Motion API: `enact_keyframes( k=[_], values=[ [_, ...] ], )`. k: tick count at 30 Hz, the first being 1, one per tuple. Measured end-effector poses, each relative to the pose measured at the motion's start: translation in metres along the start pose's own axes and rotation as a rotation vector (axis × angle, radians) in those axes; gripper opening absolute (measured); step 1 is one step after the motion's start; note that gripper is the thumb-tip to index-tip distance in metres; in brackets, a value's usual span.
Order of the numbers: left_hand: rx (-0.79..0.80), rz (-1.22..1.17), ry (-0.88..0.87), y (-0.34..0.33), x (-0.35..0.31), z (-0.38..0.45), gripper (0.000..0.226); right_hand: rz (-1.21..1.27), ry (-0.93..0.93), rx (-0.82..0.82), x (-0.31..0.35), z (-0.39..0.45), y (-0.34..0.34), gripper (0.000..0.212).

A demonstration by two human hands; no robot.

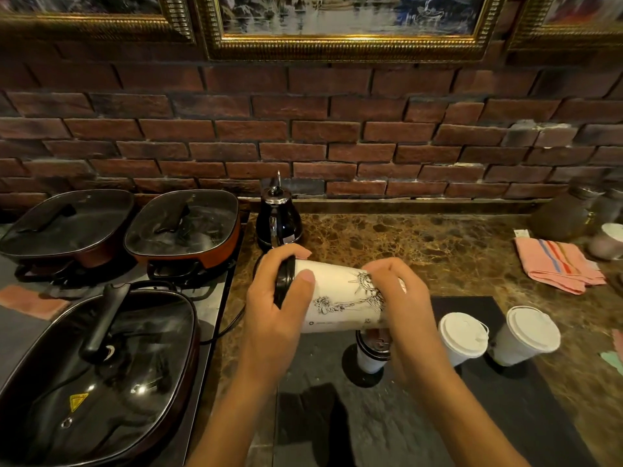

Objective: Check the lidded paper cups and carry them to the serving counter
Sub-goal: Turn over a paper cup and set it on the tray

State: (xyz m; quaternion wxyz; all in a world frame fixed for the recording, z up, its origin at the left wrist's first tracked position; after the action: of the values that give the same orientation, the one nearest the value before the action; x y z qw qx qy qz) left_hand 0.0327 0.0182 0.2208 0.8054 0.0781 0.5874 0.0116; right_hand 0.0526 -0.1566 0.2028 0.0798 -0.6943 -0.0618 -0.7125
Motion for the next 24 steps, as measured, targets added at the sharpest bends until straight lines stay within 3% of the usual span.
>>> enact_keyframes(
  k=[4,6,9,13,16,21,24],
  values=[
    [-0.104,-0.550,0.337,-0.005,0.026,-0.003,0.028,-0.190,0.267,0.090,0.043,0.001,-0.005,0.032],
    [-0.033,-0.869,0.567,-0.026,0.037,-0.009,0.040,-0.217,0.396,0.175,0.063,0.001,-0.010,0.038],
    [0.021,-1.082,0.783,-0.052,0.043,-0.019,0.059,-0.147,0.541,0.208,0.086,0.004,-0.016,0.049],
    [-0.018,-1.132,0.720,-0.062,0.045,-0.017,0.064,0.007,0.586,0.090,0.088,0.007,-0.018,0.031],
    [-0.119,-1.038,0.623,-0.055,0.047,-0.017,0.065,0.038,0.558,0.012,0.078,0.007,-0.018,0.032],
    [-0.216,-0.807,0.457,-0.046,0.045,-0.017,0.050,0.107,0.518,-0.149,0.061,0.007,-0.012,0.033],
    [-0.215,-0.791,0.462,-0.044,0.052,-0.019,0.046,0.094,0.426,-0.229,0.045,0.006,-0.009,0.036]
  ],
)
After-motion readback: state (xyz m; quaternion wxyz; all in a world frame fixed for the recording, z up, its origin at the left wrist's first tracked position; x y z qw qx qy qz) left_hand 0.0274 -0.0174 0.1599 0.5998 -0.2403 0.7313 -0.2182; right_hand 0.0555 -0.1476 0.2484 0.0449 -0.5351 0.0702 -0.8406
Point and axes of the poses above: each hand's wrist, its own z-axis towards the middle knuckle, its own y-axis out of the back of the hand, x = y × z, the point moved 8 cm from there along z, towards the middle knuckle, and after that the axes turned 14 degrees about x, right-handed, at the moved point
